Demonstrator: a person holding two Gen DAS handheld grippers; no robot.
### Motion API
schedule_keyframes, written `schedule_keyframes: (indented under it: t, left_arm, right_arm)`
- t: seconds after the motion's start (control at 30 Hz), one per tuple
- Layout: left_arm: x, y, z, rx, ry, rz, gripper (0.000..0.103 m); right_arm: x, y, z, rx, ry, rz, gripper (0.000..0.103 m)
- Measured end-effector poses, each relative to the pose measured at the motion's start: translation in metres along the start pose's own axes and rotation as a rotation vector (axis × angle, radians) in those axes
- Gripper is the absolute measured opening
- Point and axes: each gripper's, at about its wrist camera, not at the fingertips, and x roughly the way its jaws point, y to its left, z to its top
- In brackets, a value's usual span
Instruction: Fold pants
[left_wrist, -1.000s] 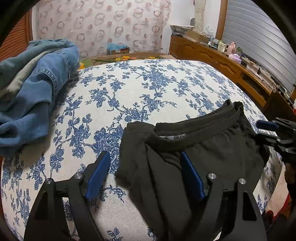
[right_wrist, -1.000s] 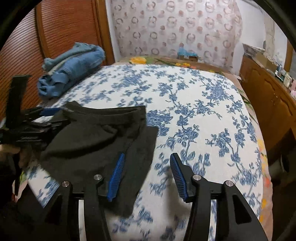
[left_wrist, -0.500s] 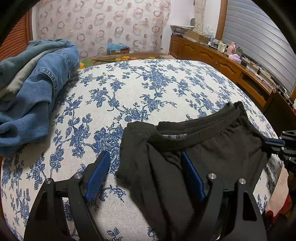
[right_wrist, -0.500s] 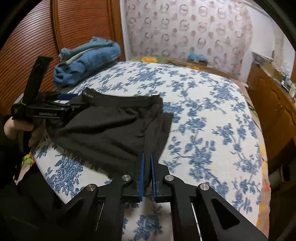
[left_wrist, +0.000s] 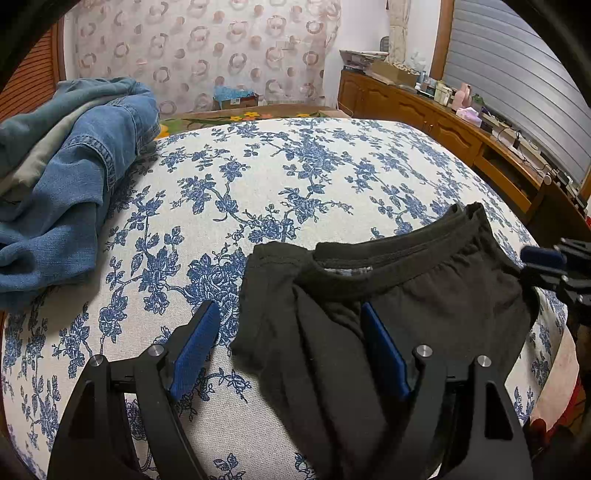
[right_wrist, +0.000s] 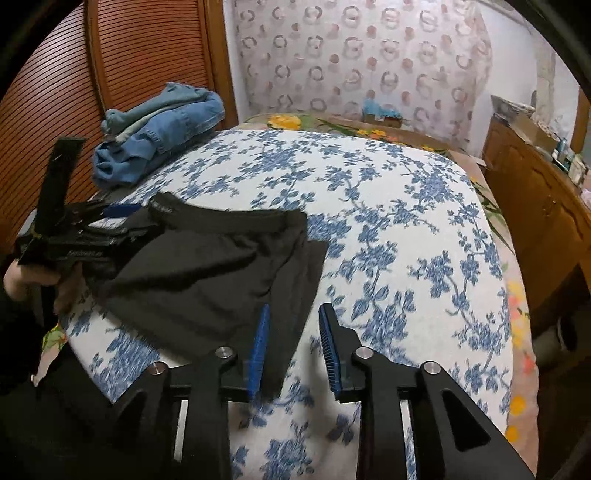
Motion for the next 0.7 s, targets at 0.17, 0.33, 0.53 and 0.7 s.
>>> schedule_keyframes:
  t: [0.17,0.33,0.53,0.7]
  left_arm:
    - [0.000,0.000,0.000,0.000,0.000,0.000,0.079]
    - [0.000,0.001,-0.001,0.000,0.000,0.000,0.079]
    - [0.000,0.001,-0.001,0.001,0.000,0.001,0.079]
    - [0.000,0.001,-0.001,0.000,0.001,-0.002,0.079]
  right_arm:
    - [0.023,0.002,0.013,0.013,0.028,0.003,0.038]
    - [0.041,0.005,0.020,0.012,0.046,-0.020,0.043]
    - [0.050,-0.001,0.022,0.029,0.045,-0.014,0.053]
    - [0.050,0.001,0.017,0.012,0.007,-0.026,0.060]
